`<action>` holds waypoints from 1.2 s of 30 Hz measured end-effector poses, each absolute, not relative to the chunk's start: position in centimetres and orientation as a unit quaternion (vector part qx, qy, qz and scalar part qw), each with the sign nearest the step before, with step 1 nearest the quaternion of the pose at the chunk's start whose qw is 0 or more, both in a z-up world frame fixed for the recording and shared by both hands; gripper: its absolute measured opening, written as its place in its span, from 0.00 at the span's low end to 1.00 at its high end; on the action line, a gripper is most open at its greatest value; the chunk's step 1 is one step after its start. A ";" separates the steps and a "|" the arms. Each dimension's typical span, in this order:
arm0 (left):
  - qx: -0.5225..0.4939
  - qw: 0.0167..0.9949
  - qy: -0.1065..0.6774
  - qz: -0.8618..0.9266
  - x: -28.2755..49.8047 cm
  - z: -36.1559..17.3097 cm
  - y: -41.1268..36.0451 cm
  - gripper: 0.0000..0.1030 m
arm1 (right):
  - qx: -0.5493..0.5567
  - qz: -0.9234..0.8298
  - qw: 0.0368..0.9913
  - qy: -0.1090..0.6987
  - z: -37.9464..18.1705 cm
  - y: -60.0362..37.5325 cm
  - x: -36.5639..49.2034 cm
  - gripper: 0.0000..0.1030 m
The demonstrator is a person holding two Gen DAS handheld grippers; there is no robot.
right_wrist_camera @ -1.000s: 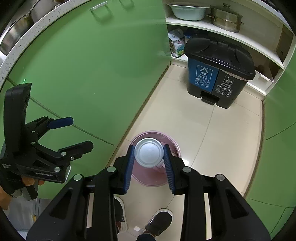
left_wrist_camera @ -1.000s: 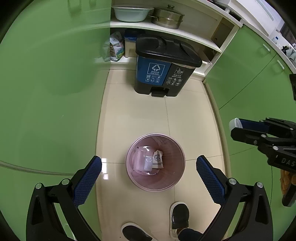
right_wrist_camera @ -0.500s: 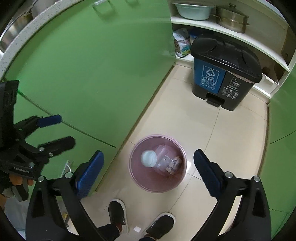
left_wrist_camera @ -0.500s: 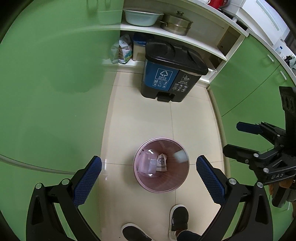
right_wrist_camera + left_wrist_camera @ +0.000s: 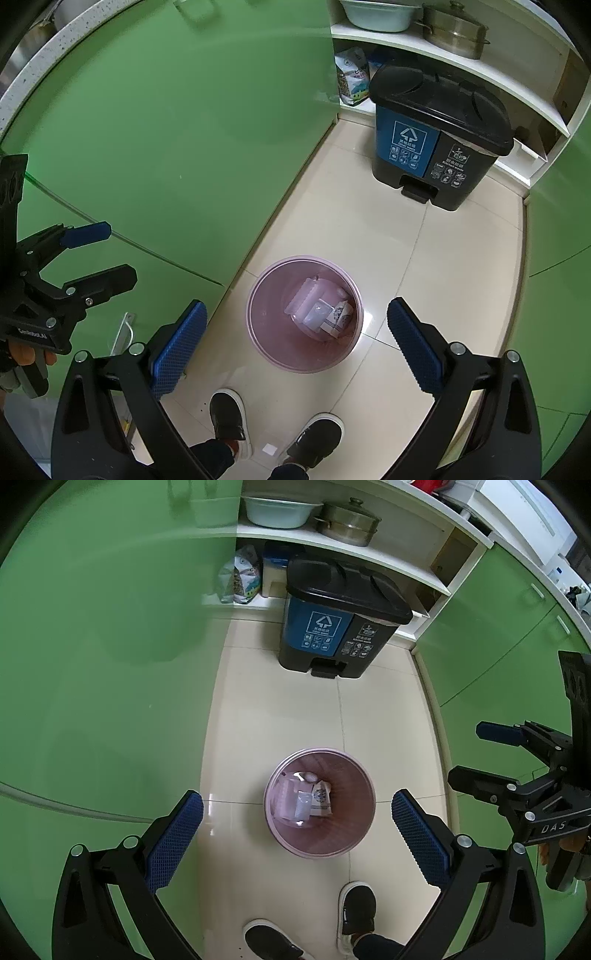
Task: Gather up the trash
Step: 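Turn both tools back toward the counter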
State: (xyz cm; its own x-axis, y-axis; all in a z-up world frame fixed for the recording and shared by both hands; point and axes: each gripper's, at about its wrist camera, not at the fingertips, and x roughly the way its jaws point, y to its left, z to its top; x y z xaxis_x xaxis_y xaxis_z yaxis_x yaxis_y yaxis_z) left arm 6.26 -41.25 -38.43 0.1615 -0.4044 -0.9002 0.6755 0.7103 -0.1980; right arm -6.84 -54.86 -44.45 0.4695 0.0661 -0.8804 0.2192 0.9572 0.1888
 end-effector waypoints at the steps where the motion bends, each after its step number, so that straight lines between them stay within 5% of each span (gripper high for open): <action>1: 0.126 0.752 0.538 -0.360 6.1 -38.0 -41.2 0.95 | 0.138 -0.046 0.846 0.512 -43.9 -54.8 -7.0 0.94; 19: 0.097 0.785 0.521 -0.320 0.7 -16.6 -35.4 0.95 | 0.098 -0.017 0.868 0.487 -20.6 -51.2 -14.3 0.94; 26: 0.052 0.829 0.501 -0.242 -0.9 -7.9 -27.5 0.95 | 0.061 0.063 0.877 0.472 -12.4 -45.6 -13.4 0.95; 36: 0.008 0.871 0.479 -0.112 -2.5 -2.8 -12.8 0.95 | 0.002 0.175 0.883 0.435 -6.6 -33.4 -8.6 0.95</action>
State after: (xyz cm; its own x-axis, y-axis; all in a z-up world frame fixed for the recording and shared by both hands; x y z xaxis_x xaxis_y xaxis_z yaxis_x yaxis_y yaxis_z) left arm -2.50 -12.85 -2.79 0.5166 -0.1871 -0.8356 0.2032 0.9748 -0.0926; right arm -8.58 -33.38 -6.56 0.5601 0.3105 -0.7680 -0.3068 0.9389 0.1559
